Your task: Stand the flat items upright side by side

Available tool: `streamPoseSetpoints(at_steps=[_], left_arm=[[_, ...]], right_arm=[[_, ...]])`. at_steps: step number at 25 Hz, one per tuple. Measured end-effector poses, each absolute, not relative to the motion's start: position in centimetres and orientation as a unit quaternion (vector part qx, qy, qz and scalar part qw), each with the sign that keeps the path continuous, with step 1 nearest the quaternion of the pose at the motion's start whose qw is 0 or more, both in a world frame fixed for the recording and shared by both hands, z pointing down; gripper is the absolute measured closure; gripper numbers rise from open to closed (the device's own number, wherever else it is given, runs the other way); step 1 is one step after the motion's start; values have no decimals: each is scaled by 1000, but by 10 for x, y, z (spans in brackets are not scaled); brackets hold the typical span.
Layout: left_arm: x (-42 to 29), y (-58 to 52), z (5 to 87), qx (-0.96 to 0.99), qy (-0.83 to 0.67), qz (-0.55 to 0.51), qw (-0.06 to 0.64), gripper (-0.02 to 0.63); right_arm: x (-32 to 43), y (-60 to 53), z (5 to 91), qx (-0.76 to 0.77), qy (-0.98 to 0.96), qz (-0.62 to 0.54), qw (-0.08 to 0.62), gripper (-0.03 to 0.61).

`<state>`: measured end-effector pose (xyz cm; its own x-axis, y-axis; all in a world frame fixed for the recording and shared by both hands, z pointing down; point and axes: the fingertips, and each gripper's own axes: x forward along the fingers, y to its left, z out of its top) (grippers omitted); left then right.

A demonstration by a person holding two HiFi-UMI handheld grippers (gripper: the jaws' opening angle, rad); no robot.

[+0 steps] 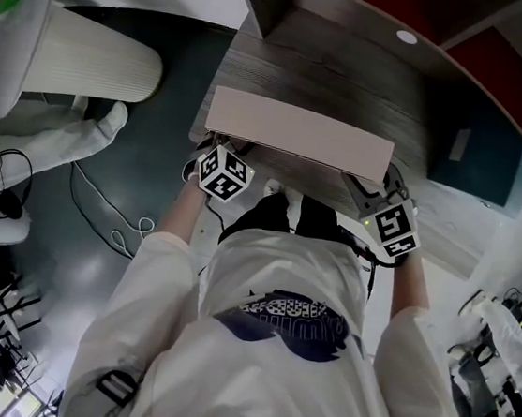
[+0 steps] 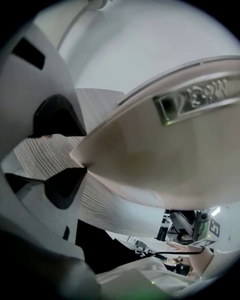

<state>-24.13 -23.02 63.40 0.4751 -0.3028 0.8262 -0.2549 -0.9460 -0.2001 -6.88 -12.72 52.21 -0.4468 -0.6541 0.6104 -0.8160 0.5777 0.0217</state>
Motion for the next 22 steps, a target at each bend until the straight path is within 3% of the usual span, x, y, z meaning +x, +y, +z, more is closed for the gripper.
streamPoseSetpoints(at_steps=[6,14,22], left_arm=[[-245,-231,636,-860,168,-482,10,399],[-275,-229,616,-851,263,-453,-43,397],[-243,-168,555,-880,269,-388,-47,397]], right_arm=[[-68,-128,521,460,-827,158,284,419],[-54,-120,507,425,-838,181,289,262],[-51,-135,498,348,-860,158,337,245]])
